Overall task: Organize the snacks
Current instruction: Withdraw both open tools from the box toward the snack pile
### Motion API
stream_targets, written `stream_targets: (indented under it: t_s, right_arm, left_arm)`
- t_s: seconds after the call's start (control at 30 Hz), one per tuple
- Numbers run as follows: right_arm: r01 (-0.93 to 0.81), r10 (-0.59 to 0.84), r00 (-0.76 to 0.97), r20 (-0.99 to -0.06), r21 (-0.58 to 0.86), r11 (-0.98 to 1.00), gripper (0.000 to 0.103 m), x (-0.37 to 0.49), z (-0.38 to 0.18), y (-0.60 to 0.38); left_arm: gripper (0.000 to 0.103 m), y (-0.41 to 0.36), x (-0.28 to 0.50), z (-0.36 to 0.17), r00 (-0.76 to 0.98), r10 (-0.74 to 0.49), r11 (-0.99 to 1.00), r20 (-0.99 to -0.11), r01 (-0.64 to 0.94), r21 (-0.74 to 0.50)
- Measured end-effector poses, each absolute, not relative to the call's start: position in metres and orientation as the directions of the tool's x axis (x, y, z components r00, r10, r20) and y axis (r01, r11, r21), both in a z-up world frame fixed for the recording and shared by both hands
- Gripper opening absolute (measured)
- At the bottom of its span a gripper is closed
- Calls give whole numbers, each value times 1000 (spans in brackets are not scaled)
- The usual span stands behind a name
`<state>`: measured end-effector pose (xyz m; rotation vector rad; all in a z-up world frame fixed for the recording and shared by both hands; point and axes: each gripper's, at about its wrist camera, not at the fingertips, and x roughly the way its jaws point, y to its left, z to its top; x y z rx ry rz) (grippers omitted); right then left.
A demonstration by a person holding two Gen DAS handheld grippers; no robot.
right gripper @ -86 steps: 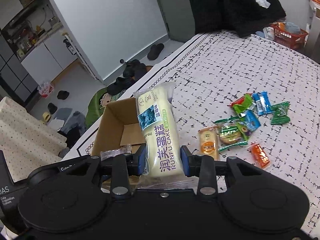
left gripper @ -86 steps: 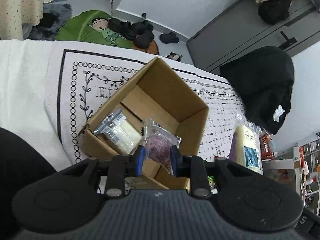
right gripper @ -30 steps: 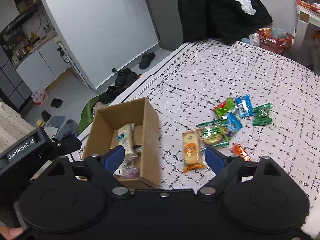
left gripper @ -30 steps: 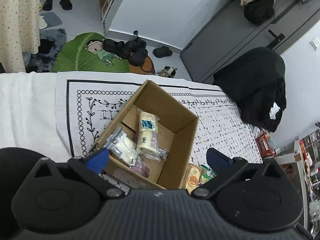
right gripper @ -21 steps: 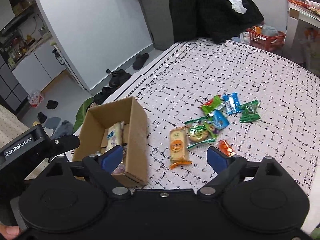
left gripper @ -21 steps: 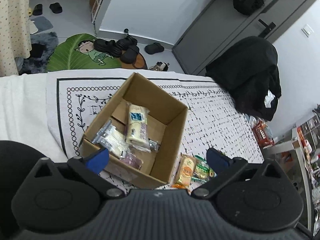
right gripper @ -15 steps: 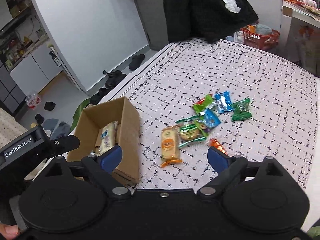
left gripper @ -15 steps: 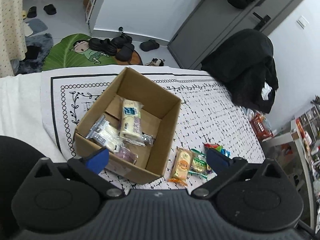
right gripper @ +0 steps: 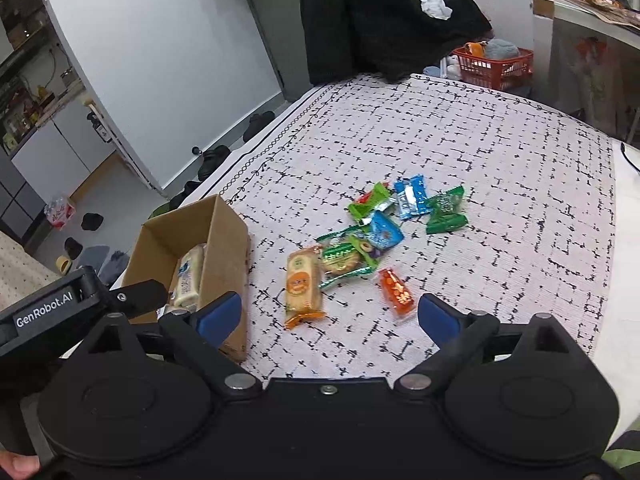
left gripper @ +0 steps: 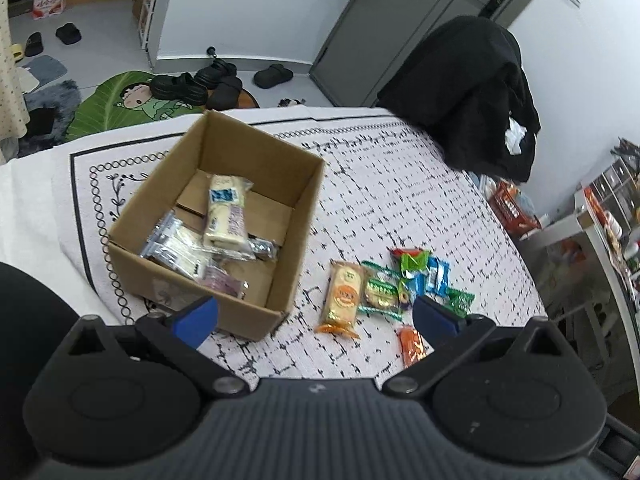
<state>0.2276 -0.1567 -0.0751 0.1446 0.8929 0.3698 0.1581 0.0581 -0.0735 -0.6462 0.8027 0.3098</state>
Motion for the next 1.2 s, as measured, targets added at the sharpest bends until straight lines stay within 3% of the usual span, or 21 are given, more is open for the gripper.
stream_targets:
  t_s: [0.87, 1.2]
  right_arm:
    - [-182, 381, 558, -737, 339, 923, 97, 238, -101, -222]
    - [-133, 376, 549, -746, 366, 921, 96, 253, -111, -228]
  left_arm:
    - [103, 5, 172, -91, 631, 22, 815, -776, -461, -352]
    - [100, 3, 175, -113, 656, 23, 791, -755, -473, -388]
